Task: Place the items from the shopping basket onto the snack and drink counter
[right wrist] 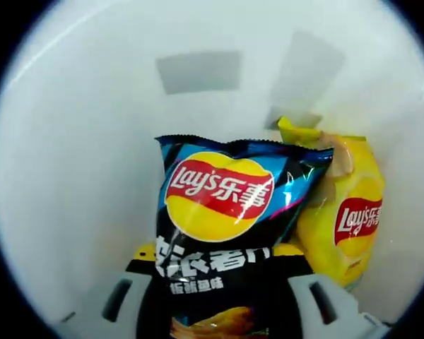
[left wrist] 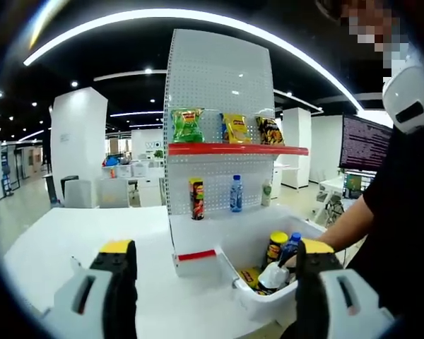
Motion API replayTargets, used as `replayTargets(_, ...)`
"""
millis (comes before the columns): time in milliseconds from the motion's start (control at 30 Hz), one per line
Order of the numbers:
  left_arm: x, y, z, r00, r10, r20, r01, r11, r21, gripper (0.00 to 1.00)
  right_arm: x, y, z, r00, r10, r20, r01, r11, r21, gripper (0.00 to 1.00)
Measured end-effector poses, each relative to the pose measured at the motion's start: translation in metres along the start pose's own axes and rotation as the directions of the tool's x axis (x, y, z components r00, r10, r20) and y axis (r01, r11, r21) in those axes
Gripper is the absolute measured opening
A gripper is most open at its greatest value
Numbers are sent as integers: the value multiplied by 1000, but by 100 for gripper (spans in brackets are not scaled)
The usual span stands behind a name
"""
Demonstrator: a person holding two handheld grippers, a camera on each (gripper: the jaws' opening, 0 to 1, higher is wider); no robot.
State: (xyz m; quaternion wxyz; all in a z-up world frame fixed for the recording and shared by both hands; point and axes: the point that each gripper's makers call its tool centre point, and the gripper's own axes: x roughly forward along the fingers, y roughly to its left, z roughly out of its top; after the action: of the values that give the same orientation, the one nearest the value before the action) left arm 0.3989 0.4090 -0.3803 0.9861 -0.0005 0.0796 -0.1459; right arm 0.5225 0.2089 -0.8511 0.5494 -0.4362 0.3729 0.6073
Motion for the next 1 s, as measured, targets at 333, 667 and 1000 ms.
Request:
replayTargets(333,0,-1,-1,1000,-6,4,6,1000,-9,91,-11,5,4,1000,-9,-2,9,1000,-26,41)
replayTargets(667,-6,2,1,1000,6,14,-6,1000,-21,91,-23,6,9,1000,-10,16,11,999,-51,35)
replayTargets(1000,-3,-1,-1,1000,-7,18,8,1000,-30,90,-44,5,21,997,-20,69,23,998,-53,34)
